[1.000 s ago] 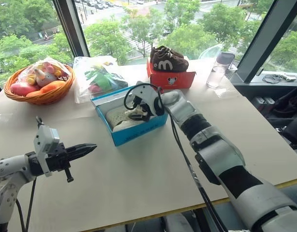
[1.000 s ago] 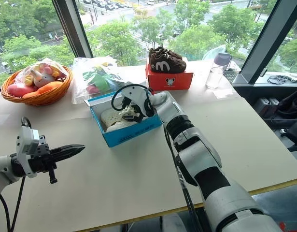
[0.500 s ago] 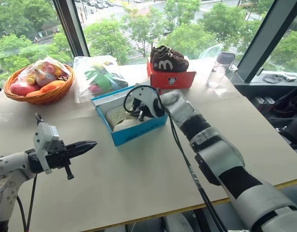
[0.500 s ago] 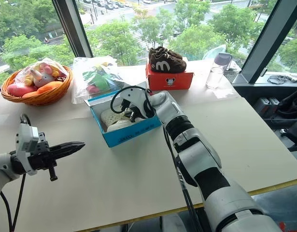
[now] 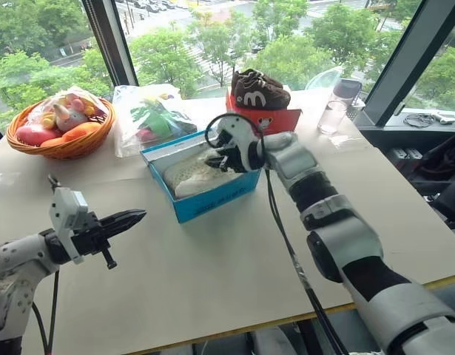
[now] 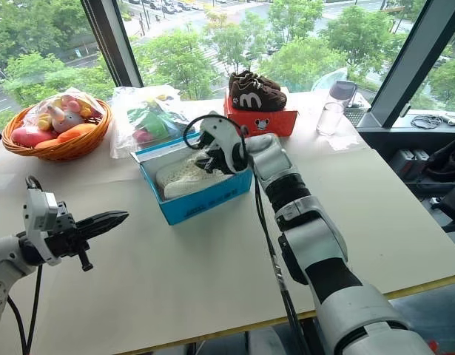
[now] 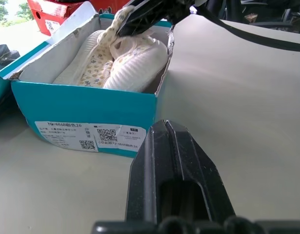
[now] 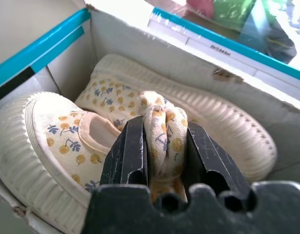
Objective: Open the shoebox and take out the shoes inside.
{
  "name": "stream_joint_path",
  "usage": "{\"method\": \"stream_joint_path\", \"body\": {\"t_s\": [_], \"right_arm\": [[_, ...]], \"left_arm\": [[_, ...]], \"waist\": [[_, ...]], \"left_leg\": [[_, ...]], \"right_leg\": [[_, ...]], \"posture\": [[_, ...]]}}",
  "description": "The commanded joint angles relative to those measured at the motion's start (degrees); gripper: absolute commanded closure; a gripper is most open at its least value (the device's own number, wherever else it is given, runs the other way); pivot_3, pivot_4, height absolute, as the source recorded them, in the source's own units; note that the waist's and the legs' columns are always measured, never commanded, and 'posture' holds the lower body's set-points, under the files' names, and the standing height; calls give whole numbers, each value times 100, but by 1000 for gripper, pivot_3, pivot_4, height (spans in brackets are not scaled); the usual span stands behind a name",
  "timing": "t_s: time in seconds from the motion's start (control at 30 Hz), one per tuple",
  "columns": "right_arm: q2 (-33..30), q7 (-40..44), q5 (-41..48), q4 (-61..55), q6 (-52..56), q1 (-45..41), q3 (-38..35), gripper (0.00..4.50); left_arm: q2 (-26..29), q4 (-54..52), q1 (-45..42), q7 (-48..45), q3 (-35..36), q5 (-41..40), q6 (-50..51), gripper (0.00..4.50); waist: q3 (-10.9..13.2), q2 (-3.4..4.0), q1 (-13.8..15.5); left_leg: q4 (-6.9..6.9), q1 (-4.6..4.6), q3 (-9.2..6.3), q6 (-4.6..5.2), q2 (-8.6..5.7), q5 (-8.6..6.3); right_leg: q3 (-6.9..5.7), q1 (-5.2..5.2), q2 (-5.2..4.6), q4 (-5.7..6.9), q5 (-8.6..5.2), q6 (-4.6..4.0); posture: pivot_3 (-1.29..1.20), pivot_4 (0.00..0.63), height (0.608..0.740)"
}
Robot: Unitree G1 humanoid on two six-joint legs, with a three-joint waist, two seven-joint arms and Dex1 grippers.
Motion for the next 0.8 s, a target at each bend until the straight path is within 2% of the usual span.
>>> {"method": "stream_joint_path", "body": {"t_s": [0.03,0.57,0.7,0.8], "right_arm": [[-173,-55,279,-659,222,-102,-314,3467],[-227,-635,979,-1695,1053,-242,-918,3467],[-156,-683,1403,-2419,1571,-151,-1065,3467],[-166,-794,1944,-2898,2074,-151,-1479,3467]], "left_arm": [[-165,-3,-115,46,93,-32,-318,4500],[-422,94,-172,179,-17,88,-645,4500],[-481,35,-138,209,-26,71,-648,4500],[-523,-1,-137,238,-20,56,-643,4500]], "waist": [[0,0,1],[0,0,0],[1,0,-1],[1,0,7]], "left_leg": [[0,0,0,0,0,0],[0,-8,0,0,0,0],[0,-10,0,0,0,0],[-1,-10,0,0,1,0]], "right_leg": [[0,0,0,0,0,0],[0,-6,0,-1,0,0],[0,-9,0,-1,0,0],[-1,-9,0,-1,0,0]], "posture": [[0,150,740],[0,150,740],[0,150,740],[0,150,740]]}}
